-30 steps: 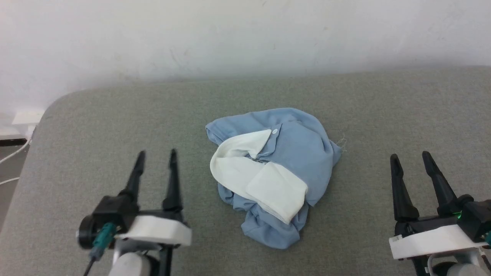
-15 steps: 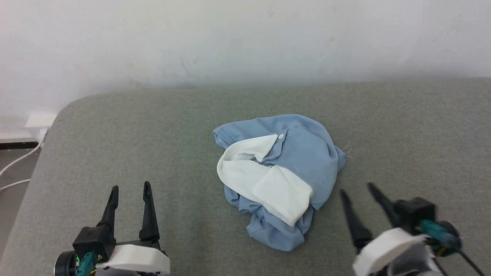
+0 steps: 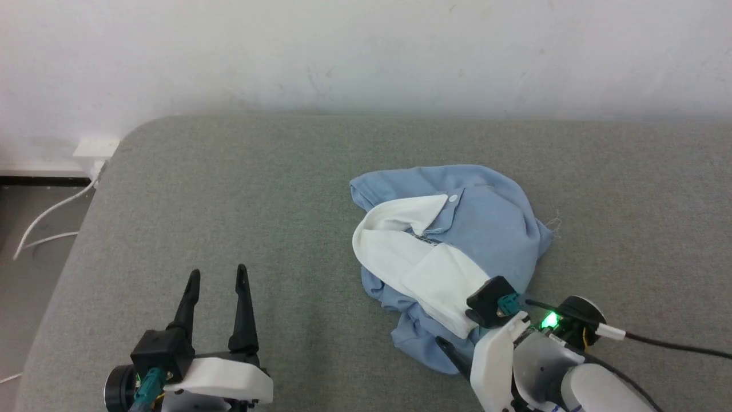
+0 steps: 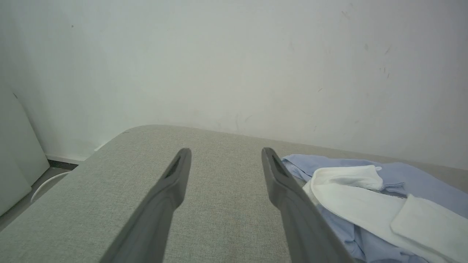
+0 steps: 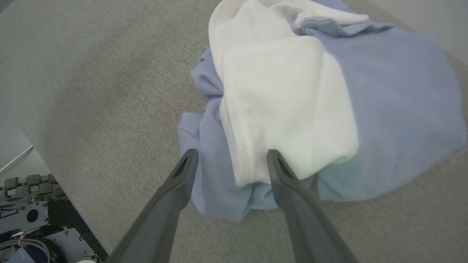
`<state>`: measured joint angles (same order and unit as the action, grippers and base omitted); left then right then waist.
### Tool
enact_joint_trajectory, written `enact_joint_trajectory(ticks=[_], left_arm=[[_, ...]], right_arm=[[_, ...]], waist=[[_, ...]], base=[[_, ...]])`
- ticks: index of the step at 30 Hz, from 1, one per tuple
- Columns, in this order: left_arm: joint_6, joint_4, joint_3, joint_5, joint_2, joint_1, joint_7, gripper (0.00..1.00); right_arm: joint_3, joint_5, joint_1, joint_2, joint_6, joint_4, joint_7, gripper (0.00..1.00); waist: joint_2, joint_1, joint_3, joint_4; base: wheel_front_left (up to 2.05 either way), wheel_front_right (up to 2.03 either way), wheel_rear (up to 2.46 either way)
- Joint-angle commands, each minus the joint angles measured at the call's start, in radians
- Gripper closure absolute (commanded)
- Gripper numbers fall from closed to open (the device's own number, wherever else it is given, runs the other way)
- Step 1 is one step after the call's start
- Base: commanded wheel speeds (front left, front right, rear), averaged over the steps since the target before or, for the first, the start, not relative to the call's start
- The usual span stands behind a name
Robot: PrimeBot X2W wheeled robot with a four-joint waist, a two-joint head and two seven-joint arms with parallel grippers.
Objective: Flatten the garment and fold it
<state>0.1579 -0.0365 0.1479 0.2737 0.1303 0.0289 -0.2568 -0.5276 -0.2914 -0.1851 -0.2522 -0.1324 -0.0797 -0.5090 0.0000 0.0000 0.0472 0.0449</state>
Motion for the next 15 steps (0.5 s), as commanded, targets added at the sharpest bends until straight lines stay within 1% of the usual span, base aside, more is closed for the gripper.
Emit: enact_joint_trajectory(ticks=[1,2,3,4,5,10,13,15], left_arm=[[-0.009,-0.008,0.000,-0.002,-0.003,-0.015,-0.004,0.00],[-0.009,-0.010,-0.001,-0.002,-0.004,-0.017,-0.004,0.00],[-0.010,-0.012,-0.001,-0.002,-0.005,-0.018,-0.004,0.00],[-0.010,-0.014,-0.002,-0.002,-0.006,-0.020,-0.004,0.00],[-0.011,-0.015,-0.003,-0.002,-0.007,-0.021,-0.004,0.00],[-0.010,-0.015,-0.011,-0.004,-0.010,-0.021,-0.005,0.00],[-0.011,-0.012,-0.015,-0.007,-0.010,-0.021,-0.005,0.00],[-0.011,-0.011,-0.017,-0.008,-0.011,-0.020,-0.005,0.00]], right_arm=[[-0.012,-0.011,-0.026,-0.013,0.002,-0.011,-0.012,0.00],[-0.020,-0.011,-0.036,-0.021,0.002,-0.019,-0.022,0.02],[-0.026,-0.009,-0.045,-0.029,0.002,-0.025,-0.026,0.55],[-0.026,-0.014,-0.050,-0.030,0.002,-0.029,-0.024,0.96],[-0.025,-0.017,-0.056,-0.030,0.002,-0.031,-0.019,1.00],[0.029,0.001,-0.078,-0.021,0.002,-0.015,0.054,1.00],[0.116,0.019,-0.072,-0.003,0.002,0.011,0.117,1.00],[0.209,0.032,-0.055,0.021,0.002,0.036,0.161,1.00]], waist=[[0.0000,0.0000,0.009,0.005],[0.0000,0.0000,0.012,0.005],[0.0000,0.0000,0.014,0.005],[0.0000,0.0000,0.017,0.003],[0.0000,0.0000,0.019,0.001],[0.0000,0.0000,0.022,-0.022],[0.0000,0.0000,0.022,-0.038],[0.0000,0.0000,0.022,-0.050]], base=[[0.00,0.00,0.00],[0.00,0.00,0.00],[0.00,0.00,0.00],[0.00,0.00,0.00],[0.00,0.00,0.00],[0.00,0.00,0.00],[0.00,0.00,0.00],[0.00,0.00,0.00]])
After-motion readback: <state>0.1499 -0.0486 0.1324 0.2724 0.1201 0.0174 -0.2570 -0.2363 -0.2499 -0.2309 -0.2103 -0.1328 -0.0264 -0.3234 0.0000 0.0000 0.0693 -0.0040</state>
